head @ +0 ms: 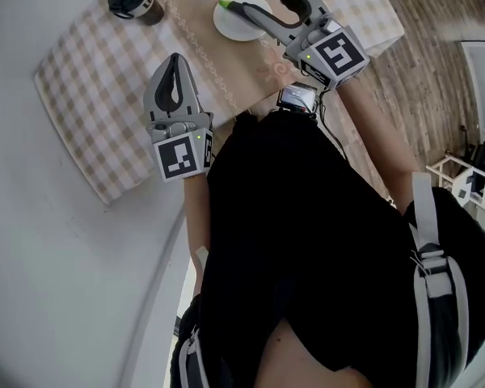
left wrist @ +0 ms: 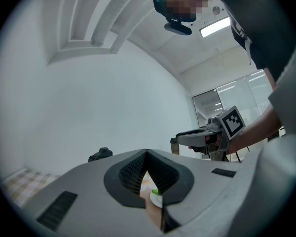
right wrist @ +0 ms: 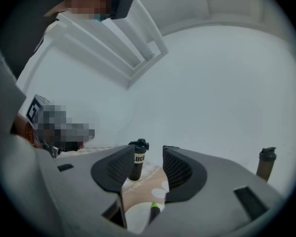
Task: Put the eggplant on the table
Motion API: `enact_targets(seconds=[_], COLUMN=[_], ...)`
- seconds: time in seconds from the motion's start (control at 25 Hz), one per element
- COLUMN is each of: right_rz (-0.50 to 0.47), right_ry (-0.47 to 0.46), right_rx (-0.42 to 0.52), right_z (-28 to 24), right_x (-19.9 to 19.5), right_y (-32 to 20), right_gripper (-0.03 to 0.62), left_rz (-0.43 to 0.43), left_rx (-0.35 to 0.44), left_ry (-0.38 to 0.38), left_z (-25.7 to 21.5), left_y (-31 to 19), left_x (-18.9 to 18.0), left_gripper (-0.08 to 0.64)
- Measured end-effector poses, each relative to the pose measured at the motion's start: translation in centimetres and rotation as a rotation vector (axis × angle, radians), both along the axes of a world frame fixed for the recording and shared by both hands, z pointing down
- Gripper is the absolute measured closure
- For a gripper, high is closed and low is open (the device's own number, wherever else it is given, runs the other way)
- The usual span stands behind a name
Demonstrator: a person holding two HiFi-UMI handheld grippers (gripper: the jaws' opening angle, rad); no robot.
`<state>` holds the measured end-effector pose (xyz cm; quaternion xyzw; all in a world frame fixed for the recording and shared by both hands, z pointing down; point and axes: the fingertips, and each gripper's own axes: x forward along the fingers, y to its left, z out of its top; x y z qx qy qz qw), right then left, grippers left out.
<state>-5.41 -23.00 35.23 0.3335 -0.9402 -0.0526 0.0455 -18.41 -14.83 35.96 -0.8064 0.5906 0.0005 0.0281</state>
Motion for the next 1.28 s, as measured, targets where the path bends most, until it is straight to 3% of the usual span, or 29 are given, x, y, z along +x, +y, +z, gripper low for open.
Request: enact_targets(seconds=[0.6, 0.8, 0.88, 1.0, 1.08, 1.28], right_rz=[-0.034, -0.047, -0.046, -0.05, -0.048, -0.05], right_ry=[0.013, 0.009, 0.013, 0.007, 0.003, 0.008], right_rx=[0.056, 0.043, 0.05, 0.053, 0.057, 0.051], right_z=[0.1, 0.5, 0.5, 0.4, 0.4, 0.6], right_x=[-0.4, -0.4, -0.4, -0.4, -0.3, -0.2], right_y=[1.6, 2.4, 2.6, 2.9, 3.1, 3.3], right_gripper=[0.439, 0.471, 0.526, 0.533, 0.584, 0.584], left_rz=[0.046, 0.04, 0.044, 0.046, 0.046, 0.047], left_rx=[-0.014, 0.004, 0.008, 0.007, 0.005, -0.002], left_ry=[0.003, 0.005, 0.005, 0.005, 0.005, 0.008], left_z=[0.6, 0.2, 0.1, 0.2, 0.3, 0.5], left_y=[-0.1, 0.1, 0.2, 0.2, 0.2, 0.5], left_x=[1.8, 2.0, 2.1, 2.2, 2.3, 2.4], left_gripper=[0.557, 0.558, 0.558, 0.557, 0.557, 0.558])
